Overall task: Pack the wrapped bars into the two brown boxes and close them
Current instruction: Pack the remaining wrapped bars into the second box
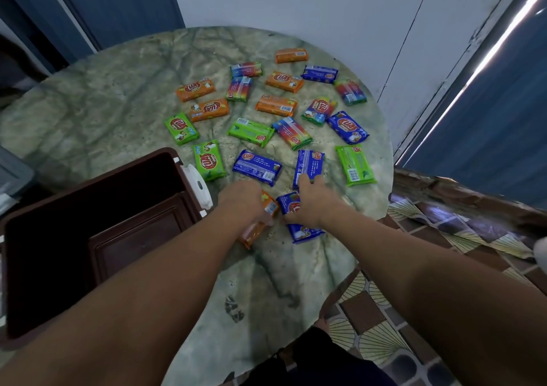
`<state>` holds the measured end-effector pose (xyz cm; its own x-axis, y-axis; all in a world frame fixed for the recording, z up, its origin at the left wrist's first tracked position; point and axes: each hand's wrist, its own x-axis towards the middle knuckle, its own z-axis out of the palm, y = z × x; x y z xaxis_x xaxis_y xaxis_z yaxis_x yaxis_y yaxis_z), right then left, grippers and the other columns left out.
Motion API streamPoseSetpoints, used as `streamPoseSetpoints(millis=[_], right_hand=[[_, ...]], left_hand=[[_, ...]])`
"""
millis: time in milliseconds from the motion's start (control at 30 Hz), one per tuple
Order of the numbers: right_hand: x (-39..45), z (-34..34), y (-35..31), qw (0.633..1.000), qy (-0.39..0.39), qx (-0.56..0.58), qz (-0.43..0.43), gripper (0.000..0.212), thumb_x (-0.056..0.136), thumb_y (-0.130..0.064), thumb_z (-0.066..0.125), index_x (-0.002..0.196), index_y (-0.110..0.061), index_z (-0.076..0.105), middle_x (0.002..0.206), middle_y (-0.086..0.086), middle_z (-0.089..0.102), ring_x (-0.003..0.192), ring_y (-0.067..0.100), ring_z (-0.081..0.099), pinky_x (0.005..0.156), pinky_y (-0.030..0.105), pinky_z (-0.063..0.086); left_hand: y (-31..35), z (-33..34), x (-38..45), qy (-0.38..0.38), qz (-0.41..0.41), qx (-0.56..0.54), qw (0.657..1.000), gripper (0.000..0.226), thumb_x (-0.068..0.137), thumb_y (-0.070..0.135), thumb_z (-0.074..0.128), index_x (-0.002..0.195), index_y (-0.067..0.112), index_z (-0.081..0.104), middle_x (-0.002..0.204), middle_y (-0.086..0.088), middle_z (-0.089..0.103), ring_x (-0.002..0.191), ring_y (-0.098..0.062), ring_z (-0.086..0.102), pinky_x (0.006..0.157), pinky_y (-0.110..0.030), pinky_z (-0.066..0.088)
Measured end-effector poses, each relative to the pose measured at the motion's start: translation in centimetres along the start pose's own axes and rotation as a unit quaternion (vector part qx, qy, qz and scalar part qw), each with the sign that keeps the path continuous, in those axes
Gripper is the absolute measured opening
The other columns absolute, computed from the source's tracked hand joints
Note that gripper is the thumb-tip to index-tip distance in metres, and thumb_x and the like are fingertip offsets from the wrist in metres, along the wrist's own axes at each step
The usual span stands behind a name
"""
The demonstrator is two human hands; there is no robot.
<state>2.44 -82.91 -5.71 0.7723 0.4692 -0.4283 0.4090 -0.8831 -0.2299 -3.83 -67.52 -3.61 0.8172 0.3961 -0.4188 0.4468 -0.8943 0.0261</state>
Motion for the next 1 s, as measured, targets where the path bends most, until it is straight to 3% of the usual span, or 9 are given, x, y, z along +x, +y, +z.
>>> streamPoseSetpoints(millis=[100,267,367,467,533,700,833,900,1000], right_hand=[[0.0,0.2,0.4,0.999,-0.021,0.006,0.028,0.106,0.076,-0.065,0.079,0.15,-0.013,0.023,0.14,0.018,0.049,0.119,0.035,0.058,0.082,0.04,0.052],[0.0,0.4,0.0,0.998,-0.027,0.002,0.048,0.114,0.075,-0.063,0.079,0.154,-0.006,0.02,0.135,0.017,0.053,0.114,0.033,0.06,0.075,0.037,0.05],[0.2,0.6,-0.1,0.998,-0.025,0.016,0.056,0.113,0.071,-0.066,0.078,0.152,-0.008,0.025,0.135,0.017,0.051,0.115,0.032,0.058,0.077,0.036,0.051],[0.6,-0.1,-0.2,0.993,-0.016,0.098,0.063,0.11,0.07,-0.064,0.079,0.152,-0.013,0.026,0.143,0.018,0.041,0.122,0.033,0.053,0.079,0.036,0.048],[0.9,-1.0,-0.9,0.985,0.0,0.158,0.064,0.109,0.072,-0.065,0.078,0.153,-0.015,0.025,0.147,0.02,0.035,0.122,0.034,0.052,0.081,0.035,0.047],[1.8,-2.9,-3.7,0.962,0.038,0.27,0.014,0.105,0.073,-0.074,0.073,0.147,-0.014,0.029,0.144,0.018,0.042,0.118,0.032,0.055,0.084,0.039,0.049],[1.6,-4.9,-7.2,0.953,0.054,0.296,-0.045,0.101,0.069,-0.073,0.075,0.139,-0.013,0.033,0.132,0.013,0.046,0.11,0.03,0.058,0.074,0.04,0.054],[1.2,-5.7,-9.2,0.953,0.065,0.287,-0.065,0.096,0.065,-0.075,0.073,0.13,-0.015,0.036,0.123,0.009,0.049,0.101,0.025,0.058,0.071,0.041,0.055],[0.8,-6.3,-12.0,0.953,0.071,0.279,-0.096,0.099,0.058,-0.079,0.068,0.128,-0.015,0.038,0.124,0.01,0.051,0.106,0.028,0.058,0.082,0.05,0.057]], left_hand=[[-0.1,0.6,0.3,-0.005,-0.001,-0.052,0.999,0.056,0.074,0.057,0.078,0.109,0.017,0.06,0.112,-0.005,0.064,0.1,-0.024,0.062,0.077,-0.034,0.05],[0.3,0.8,0.4,-0.048,-0.001,-0.234,0.971,0.016,0.085,0.025,0.065,0.083,0.009,0.063,0.093,-0.011,0.068,0.089,-0.028,0.065,0.074,-0.034,0.051],[0.6,0.1,0.3,-0.048,-0.041,-0.365,0.929,0.029,0.083,0.03,0.066,0.104,0.01,0.063,0.091,-0.012,0.07,0.081,-0.029,0.07,0.073,-0.039,0.057],[1.0,-1.6,0.1,-0.022,-0.073,-0.43,0.9,0.047,0.088,0.021,0.061,0.129,0.01,0.041,0.092,-0.01,0.065,0.081,-0.026,0.067,0.066,-0.037,0.054],[1.2,-3.1,-0.2,0.014,-0.076,-0.463,0.883,0.056,0.091,0.021,0.059,0.137,0.012,0.028,0.094,-0.007,0.058,0.082,-0.02,0.059,0.07,-0.035,0.048],[0.7,-7.2,-1.8,0.049,-0.06,-0.544,0.836,0.064,0.093,0.021,0.057,0.14,0.01,0.014,0.091,-0.006,0.055,0.077,-0.015,0.055,0.069,-0.035,0.05],[-1.5,-10.0,-3.4,0.097,-0.043,-0.57,0.815,0.063,0.092,0.02,0.058,0.14,0.009,0.017,0.087,-0.004,0.057,0.079,-0.016,0.062,0.063,-0.035,0.054],[-3.0,-10.8,-4.2,0.128,-0.037,-0.571,0.81,0.07,0.093,0.018,0.058,0.146,0.007,0.014,0.084,-0.001,0.057,0.072,-0.009,0.059,0.053,-0.026,0.049],[-5.8,-11.4,-5.3,0.18,-0.036,-0.567,0.803,0.05,0.095,0.013,0.057,0.133,0.006,0.025,0.085,0.003,0.049,0.067,-0.003,0.051,0.04,-0.012,0.039]])
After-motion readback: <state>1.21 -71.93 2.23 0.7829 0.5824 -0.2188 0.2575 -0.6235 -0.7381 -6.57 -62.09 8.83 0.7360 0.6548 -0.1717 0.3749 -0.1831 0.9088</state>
